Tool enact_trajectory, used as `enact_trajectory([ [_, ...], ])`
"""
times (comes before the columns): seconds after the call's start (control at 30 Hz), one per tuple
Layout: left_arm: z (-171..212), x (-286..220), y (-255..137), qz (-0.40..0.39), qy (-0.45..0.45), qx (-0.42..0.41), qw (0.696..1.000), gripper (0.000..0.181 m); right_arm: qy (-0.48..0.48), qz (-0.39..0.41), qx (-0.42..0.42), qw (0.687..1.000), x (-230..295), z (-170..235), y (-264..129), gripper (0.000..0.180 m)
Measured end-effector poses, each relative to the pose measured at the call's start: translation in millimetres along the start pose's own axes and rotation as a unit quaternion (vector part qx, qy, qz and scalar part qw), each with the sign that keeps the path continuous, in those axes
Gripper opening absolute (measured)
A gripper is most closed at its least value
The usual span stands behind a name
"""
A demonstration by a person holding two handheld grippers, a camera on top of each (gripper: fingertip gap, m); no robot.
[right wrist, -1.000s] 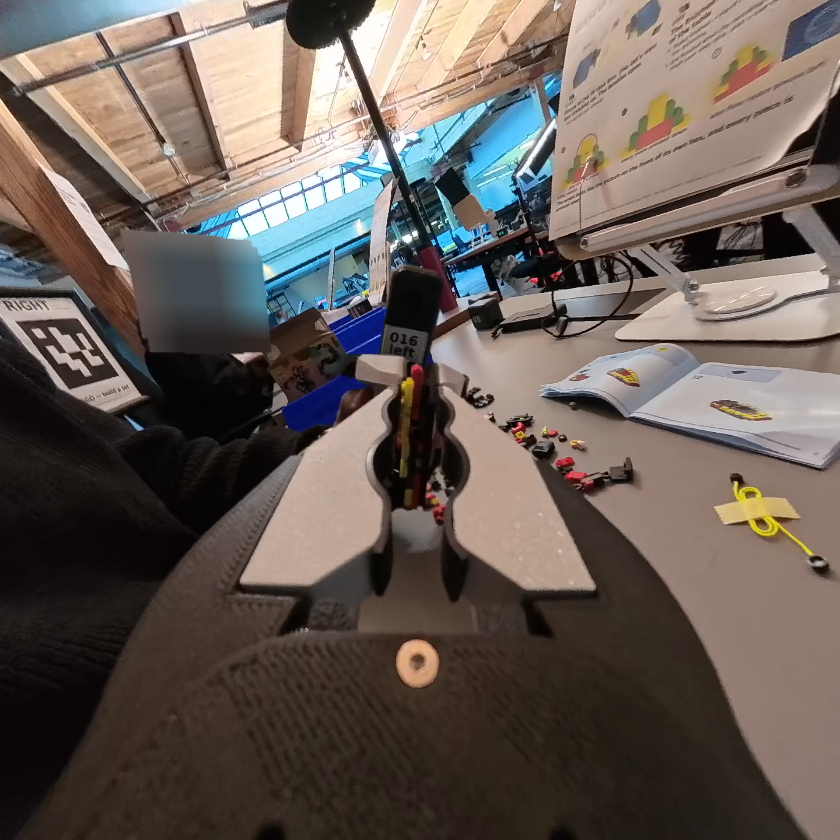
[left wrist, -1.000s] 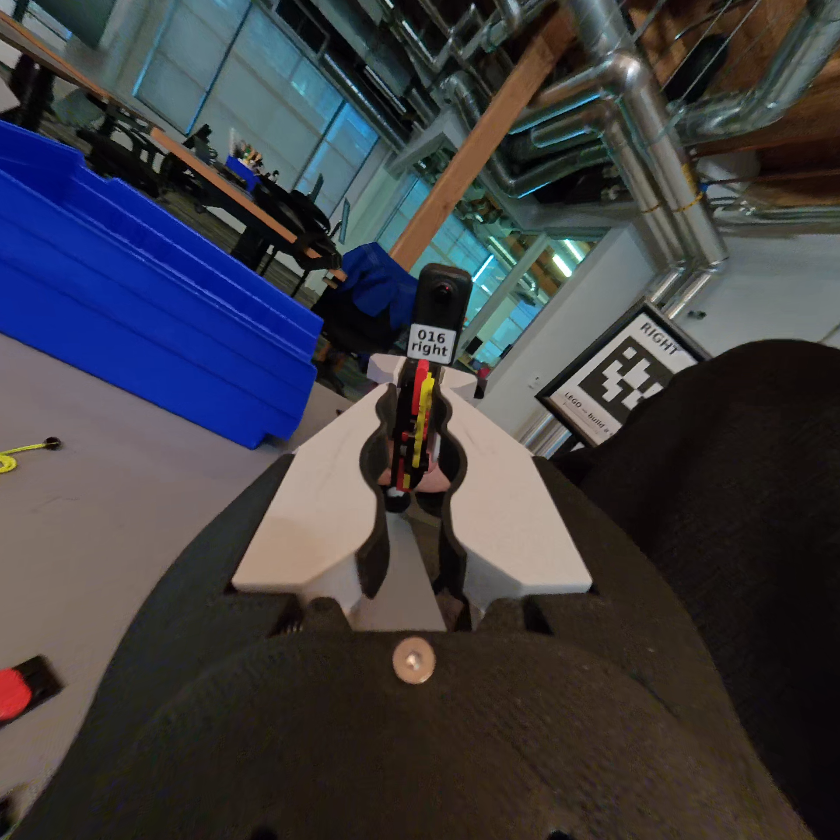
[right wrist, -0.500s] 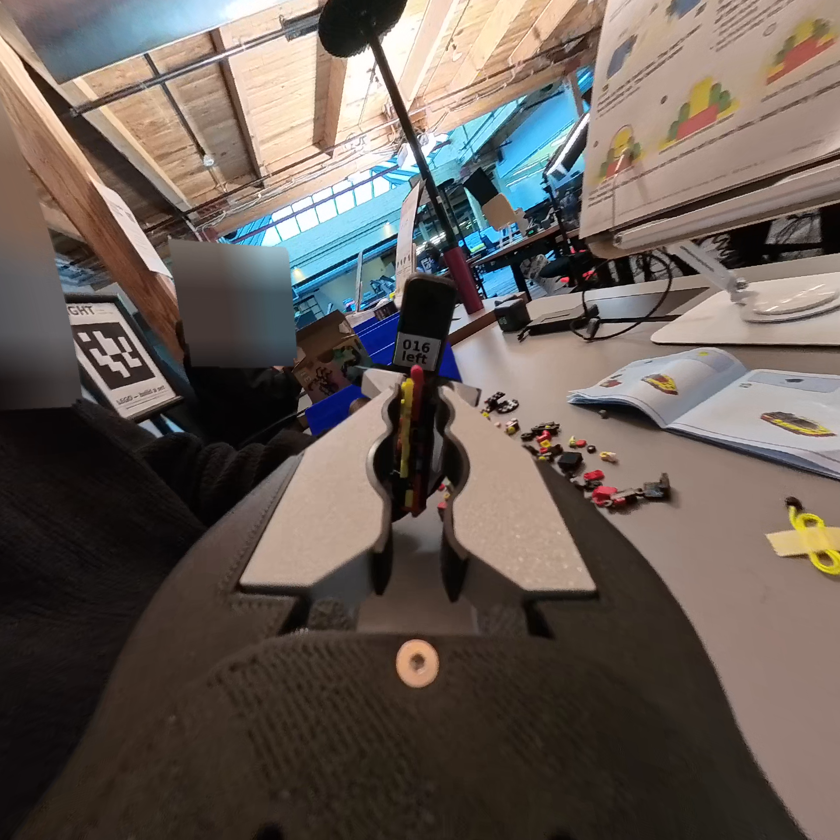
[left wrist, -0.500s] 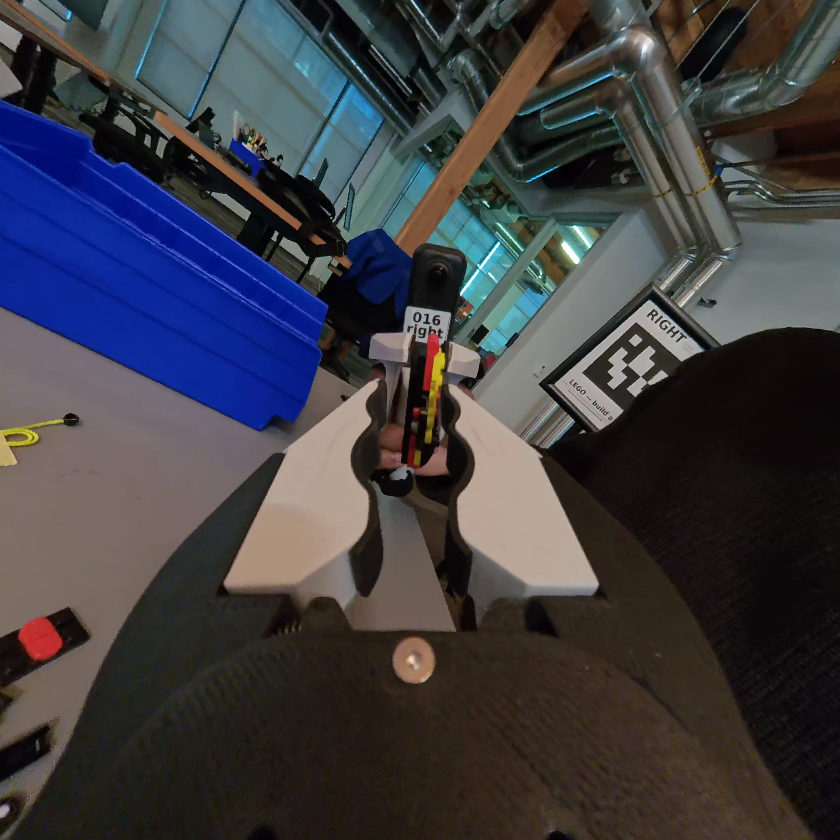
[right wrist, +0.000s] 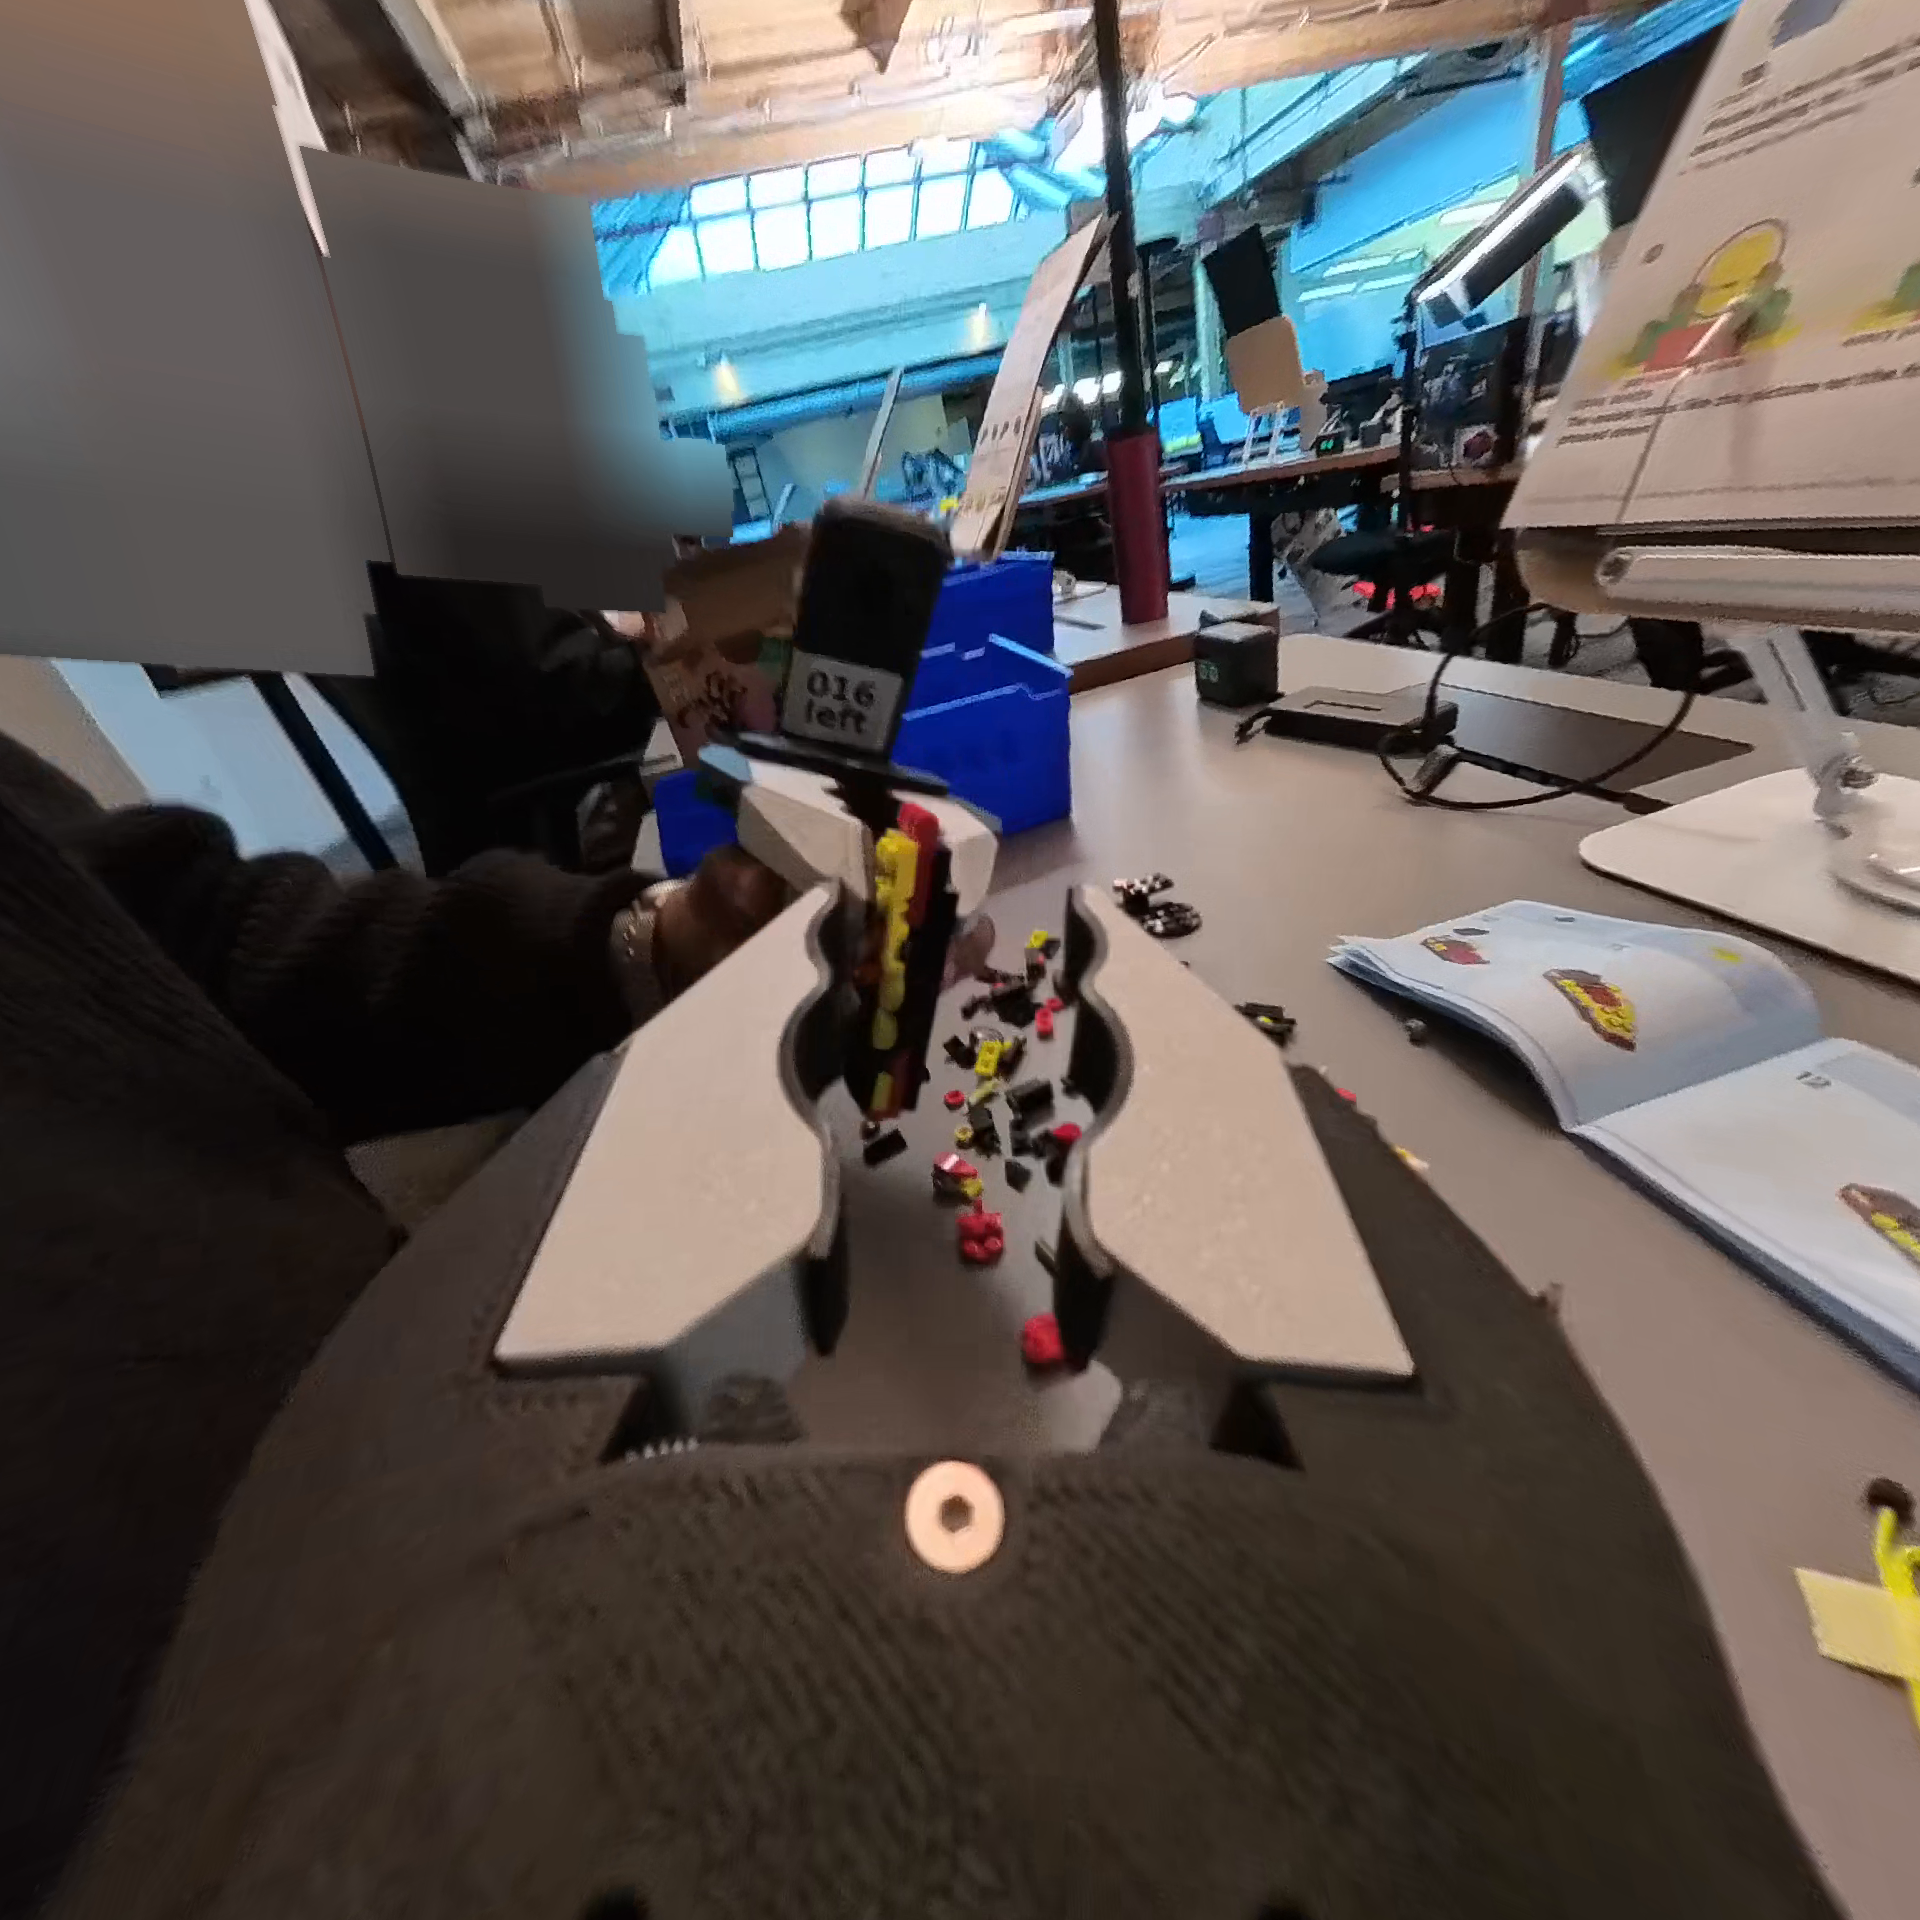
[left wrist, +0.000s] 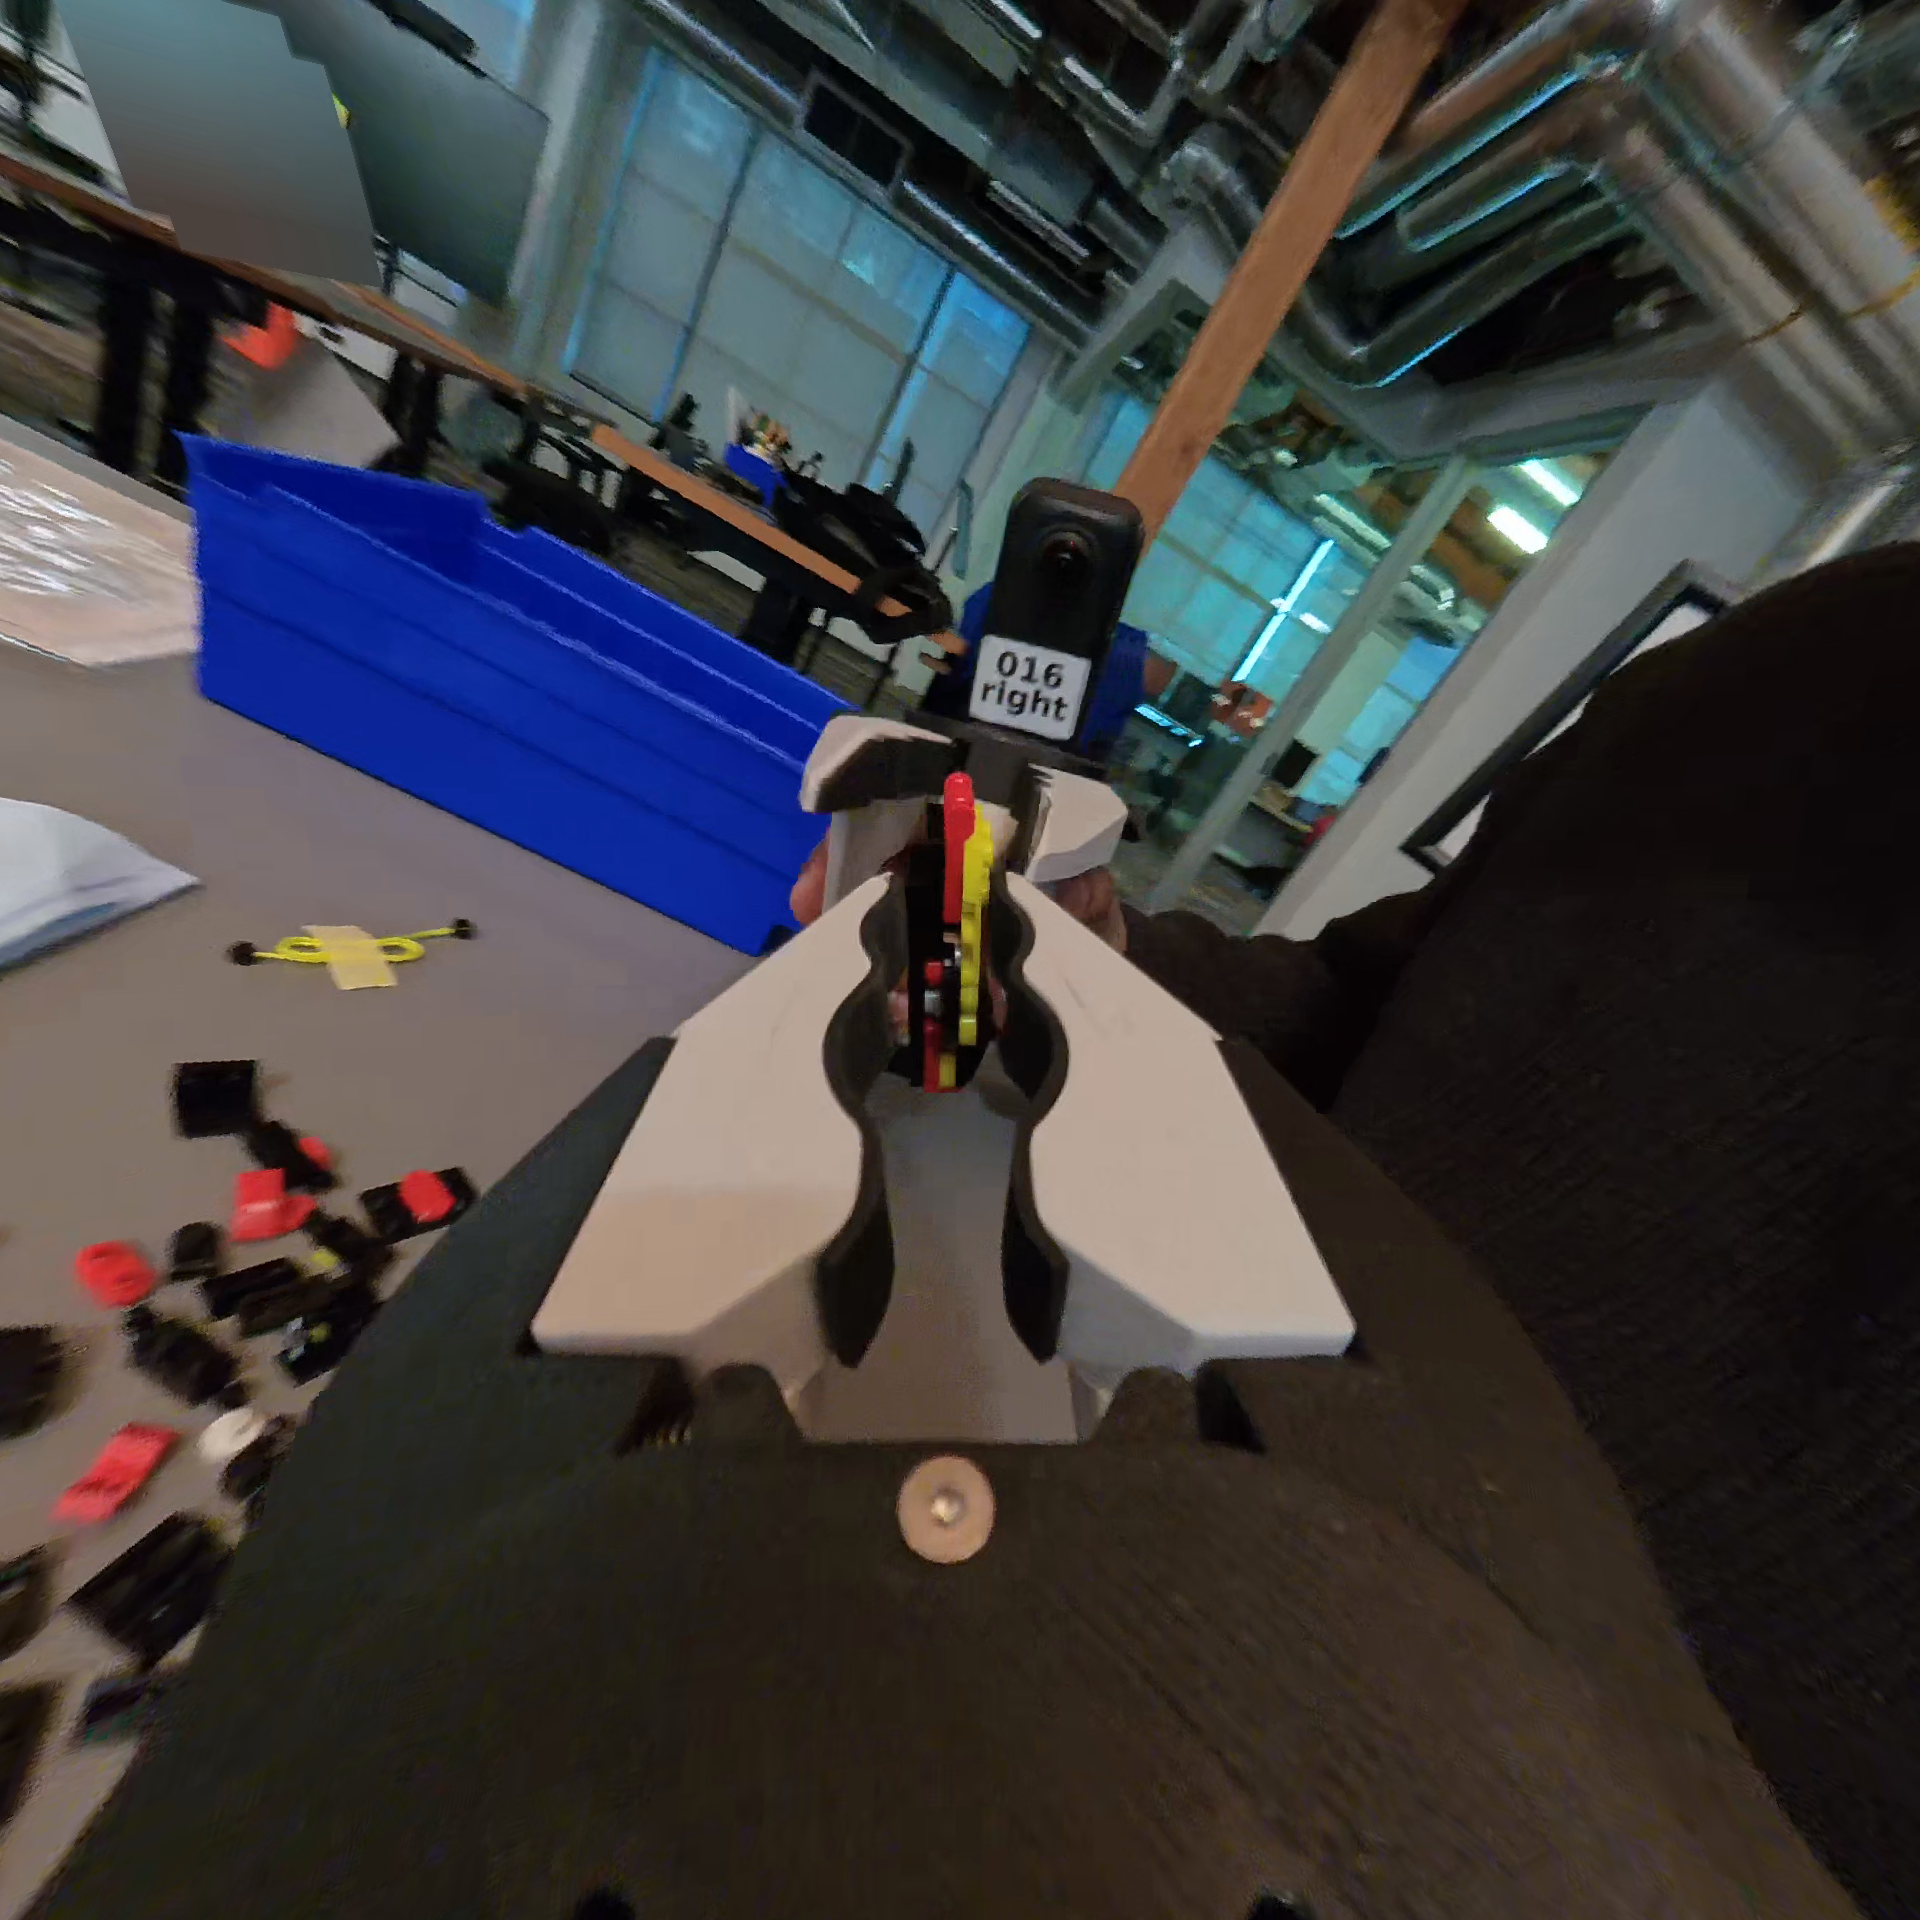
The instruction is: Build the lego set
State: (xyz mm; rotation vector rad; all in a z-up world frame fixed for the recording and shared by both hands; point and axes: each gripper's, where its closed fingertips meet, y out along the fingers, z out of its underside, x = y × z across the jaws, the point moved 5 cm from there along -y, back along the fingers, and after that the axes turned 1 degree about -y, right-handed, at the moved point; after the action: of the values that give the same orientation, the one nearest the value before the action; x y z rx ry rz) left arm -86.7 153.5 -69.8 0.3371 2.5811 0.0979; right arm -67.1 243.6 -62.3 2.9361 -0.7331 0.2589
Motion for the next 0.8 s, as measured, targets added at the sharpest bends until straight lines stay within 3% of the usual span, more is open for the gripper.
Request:
enact_trajectory([
  [0.1, 2.4, -2.2, -12.3, -0.036, 0.039, 0.007, 0.999, 0.013, -0.04, -0.03, 0.046, 0.998, 3.8, 6.7, 7.2, 0.044],
  [0.33, 19.5, -4.7, -30.5, -0.089, 0.079, 0.062, 0.991, 0.013, -0.043, -0.112, 0.079, 0.99, 17.5, 15.8, 25.1, 0.03],
  [0.47, 22.6, -7.2, -32.5, -0.086, 0.077, 0.066, 0.991, 0.013, -0.045, -0.12, 0.094, 0.987, 16.4, 20.8, 29.5, 0.012],
  [0.8, 19.9, -9.3, -22.9, -0.06, 0.061, 0.056, 0.995, 0.013, -0.01, -0.109, 0.109, 0.988, 16.6, 13.1, 20.2, 0.011],
])
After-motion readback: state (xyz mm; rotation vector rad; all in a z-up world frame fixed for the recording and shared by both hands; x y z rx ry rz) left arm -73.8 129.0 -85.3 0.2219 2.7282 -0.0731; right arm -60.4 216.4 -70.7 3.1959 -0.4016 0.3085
